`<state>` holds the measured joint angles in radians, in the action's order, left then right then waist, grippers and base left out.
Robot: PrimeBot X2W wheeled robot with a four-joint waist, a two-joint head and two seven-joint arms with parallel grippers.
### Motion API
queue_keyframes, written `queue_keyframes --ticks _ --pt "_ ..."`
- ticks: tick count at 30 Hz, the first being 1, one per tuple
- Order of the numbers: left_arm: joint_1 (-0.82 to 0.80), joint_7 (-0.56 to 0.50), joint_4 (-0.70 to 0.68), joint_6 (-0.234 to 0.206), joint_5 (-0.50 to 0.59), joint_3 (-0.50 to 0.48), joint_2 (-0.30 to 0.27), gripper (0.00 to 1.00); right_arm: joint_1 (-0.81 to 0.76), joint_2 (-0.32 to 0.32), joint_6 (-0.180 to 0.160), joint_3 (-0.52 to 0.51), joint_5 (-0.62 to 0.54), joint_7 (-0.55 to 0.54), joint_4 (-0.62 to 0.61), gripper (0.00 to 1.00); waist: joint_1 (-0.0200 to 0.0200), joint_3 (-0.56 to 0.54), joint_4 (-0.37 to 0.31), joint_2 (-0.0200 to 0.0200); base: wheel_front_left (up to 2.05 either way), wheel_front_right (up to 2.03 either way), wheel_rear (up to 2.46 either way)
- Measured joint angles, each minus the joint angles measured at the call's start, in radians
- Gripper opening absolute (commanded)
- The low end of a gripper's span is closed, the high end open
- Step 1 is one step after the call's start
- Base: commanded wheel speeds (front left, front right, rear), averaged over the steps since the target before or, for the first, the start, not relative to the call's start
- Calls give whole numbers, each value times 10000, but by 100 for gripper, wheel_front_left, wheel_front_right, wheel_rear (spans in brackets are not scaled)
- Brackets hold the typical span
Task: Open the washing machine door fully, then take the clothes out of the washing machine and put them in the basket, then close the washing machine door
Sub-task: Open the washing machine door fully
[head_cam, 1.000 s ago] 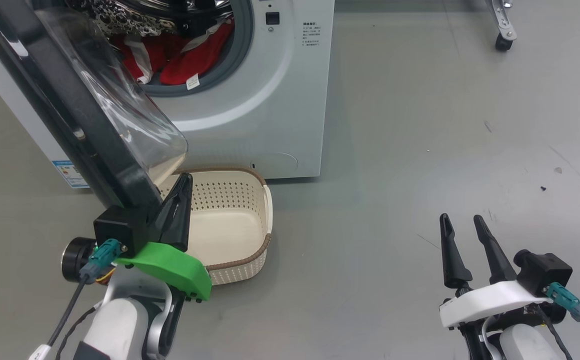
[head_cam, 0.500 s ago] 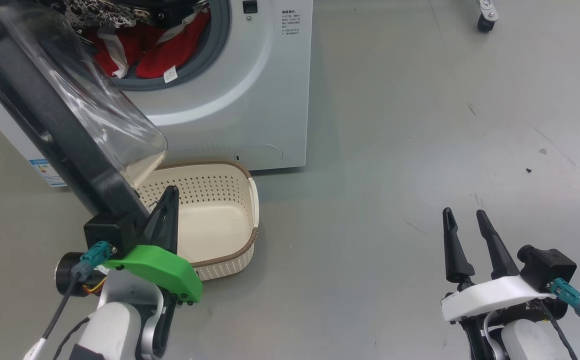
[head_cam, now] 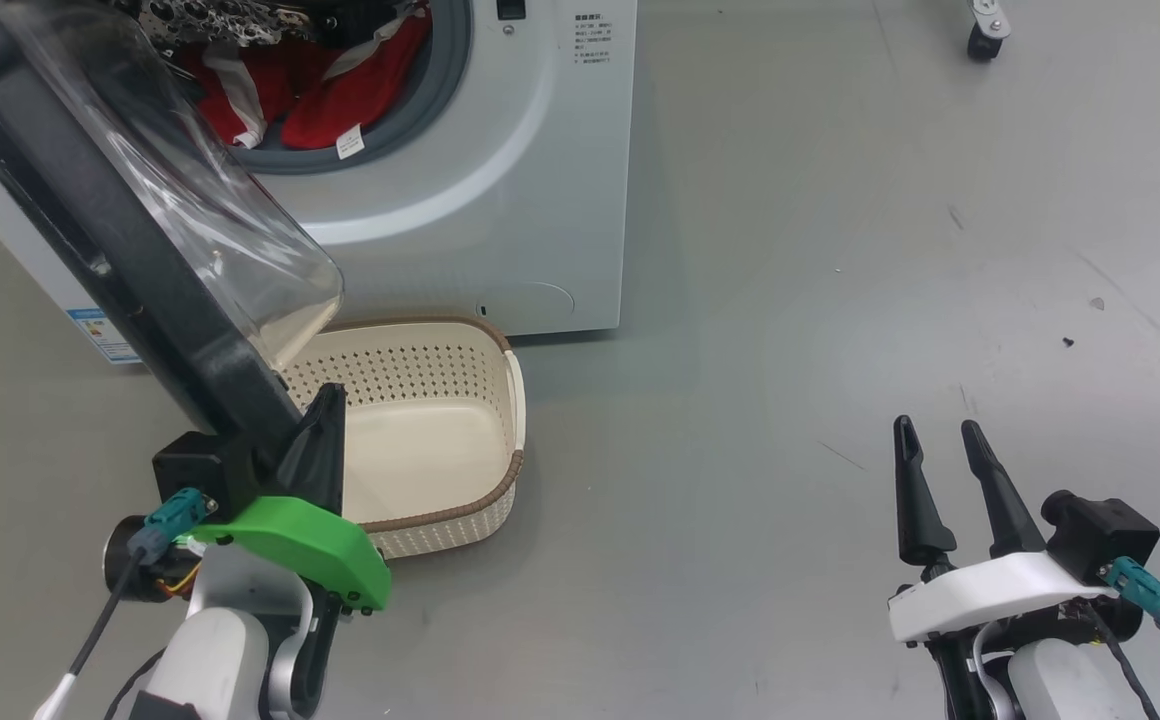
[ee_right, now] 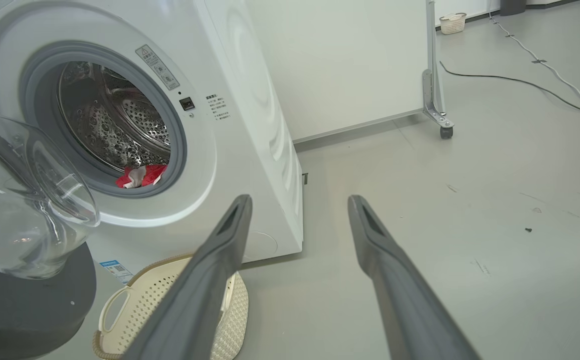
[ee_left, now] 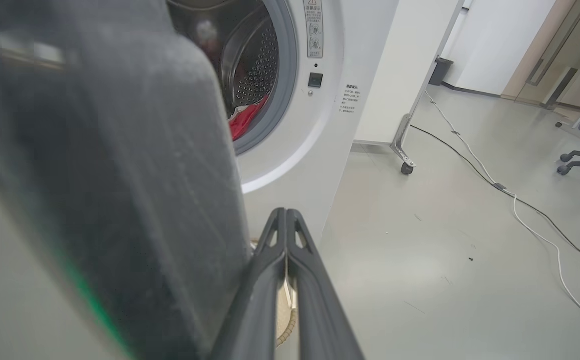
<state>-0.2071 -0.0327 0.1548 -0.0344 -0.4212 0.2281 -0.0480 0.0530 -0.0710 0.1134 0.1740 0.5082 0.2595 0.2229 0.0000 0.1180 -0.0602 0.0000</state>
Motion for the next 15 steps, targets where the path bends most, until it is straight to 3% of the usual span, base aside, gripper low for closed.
queue_keyframes --ticks 15 --pt "-17 230 410 21 -40 169 56 0 -12 4 31 -12 -92 0 130 100 0 -197 487 0 0 0 0"
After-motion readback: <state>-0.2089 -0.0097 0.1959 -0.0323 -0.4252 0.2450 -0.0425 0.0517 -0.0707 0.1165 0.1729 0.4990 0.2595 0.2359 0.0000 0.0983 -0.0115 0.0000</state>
